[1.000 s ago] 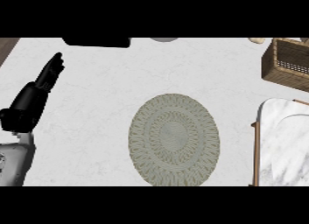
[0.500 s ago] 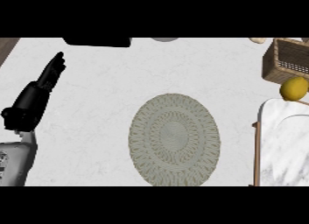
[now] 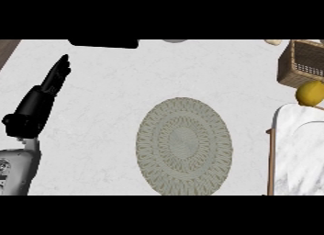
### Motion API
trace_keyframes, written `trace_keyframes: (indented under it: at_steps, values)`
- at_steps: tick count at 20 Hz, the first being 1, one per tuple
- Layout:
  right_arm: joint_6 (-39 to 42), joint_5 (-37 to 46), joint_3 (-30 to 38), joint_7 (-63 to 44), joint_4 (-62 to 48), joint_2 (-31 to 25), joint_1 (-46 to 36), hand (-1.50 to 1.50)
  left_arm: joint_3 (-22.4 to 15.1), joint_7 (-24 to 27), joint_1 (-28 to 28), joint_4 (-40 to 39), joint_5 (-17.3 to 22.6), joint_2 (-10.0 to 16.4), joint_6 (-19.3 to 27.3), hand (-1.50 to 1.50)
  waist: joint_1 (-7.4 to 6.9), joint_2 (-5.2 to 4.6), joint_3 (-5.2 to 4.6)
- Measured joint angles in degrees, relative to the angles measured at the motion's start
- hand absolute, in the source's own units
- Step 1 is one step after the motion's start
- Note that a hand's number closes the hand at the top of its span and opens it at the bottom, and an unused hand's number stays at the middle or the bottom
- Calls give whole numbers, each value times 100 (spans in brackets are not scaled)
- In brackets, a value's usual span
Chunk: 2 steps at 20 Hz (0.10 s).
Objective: Pick the lemon from the placemat and place it in the basket
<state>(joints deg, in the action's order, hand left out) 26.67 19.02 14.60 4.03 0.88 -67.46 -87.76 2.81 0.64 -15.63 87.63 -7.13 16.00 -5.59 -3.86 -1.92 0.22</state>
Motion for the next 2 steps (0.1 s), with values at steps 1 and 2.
trace_keyframes:
  at_steps: [1,2]
  values:
    - [-70,-82,82,-41,-19,-109,76,-150,-1,5,25,31,4,4,-8,0,-6,-5,4]
    - [-154,-164,164,-84,-34,-207,137,-150,5,-5,28,48,7,4,-6,0,-3,-7,9]
